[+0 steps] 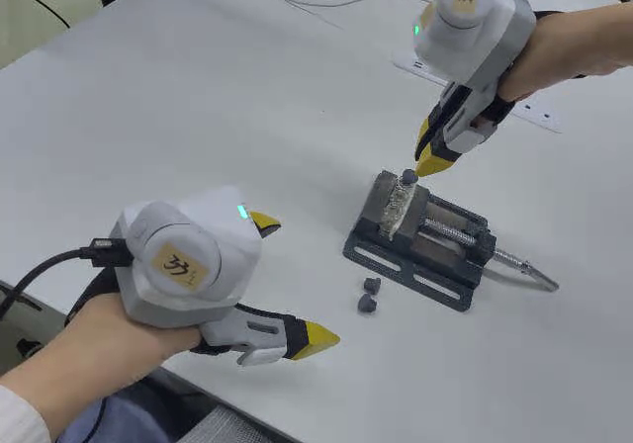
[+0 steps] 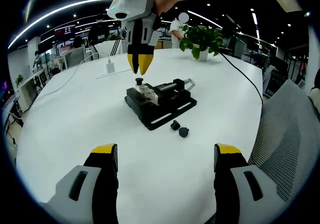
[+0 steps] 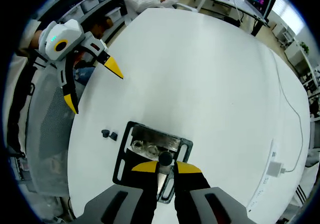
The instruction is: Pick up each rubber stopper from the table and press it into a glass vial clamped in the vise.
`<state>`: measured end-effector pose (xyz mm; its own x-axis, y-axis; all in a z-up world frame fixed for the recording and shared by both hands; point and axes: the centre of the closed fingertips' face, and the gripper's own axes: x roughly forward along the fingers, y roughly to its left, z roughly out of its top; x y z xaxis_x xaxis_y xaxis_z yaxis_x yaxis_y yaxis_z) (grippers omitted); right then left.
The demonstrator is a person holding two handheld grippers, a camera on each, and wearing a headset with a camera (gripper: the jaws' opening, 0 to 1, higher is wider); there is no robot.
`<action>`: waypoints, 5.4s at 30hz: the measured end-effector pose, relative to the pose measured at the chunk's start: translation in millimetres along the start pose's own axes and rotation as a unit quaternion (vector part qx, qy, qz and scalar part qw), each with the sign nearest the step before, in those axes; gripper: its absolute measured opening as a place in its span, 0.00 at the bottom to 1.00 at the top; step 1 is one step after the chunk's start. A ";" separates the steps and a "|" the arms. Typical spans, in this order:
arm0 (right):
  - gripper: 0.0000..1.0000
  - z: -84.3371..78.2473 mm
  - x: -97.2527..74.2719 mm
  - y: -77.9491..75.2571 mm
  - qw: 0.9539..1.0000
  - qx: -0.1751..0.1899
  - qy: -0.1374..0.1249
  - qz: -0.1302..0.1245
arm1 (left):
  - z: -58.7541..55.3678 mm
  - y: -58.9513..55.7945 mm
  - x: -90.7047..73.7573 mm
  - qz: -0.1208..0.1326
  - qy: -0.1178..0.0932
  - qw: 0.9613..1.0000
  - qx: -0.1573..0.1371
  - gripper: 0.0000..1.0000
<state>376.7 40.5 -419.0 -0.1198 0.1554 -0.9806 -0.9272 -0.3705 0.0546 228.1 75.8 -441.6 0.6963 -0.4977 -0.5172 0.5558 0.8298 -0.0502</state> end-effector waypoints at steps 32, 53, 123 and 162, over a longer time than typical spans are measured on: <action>0.00 -0.2 8.7 -1.5 1.000 0.013 -0.002 -0.011 | -7.1 -4.5 6.1 -0.008 0.007 1.000 -0.014 0.76; 0.00 3.1 13.4 -0.5 1.000 0.014 0.022 -0.014 | -8.4 -2.6 10.9 -0.005 0.004 1.000 -0.024 0.75; 0.00 4.4 11.5 -6.1 0.987 0.053 -0.108 -0.104 | 21.1 -5.5 4.0 -0.008 -0.001 1.000 0.020 0.74; 0.91 -22.0 8.9 59.7 0.968 0.108 -0.189 -0.126 | 21.2 -3.6 -8.9 -0.009 0.002 0.999 0.037 0.75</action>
<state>328.1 -0.4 -428.5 0.0373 0.5550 -0.8310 -0.9915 -0.0829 -0.0998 229.5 71.9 -418.7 0.6840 -0.5119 -0.5197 0.6009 0.7993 0.0034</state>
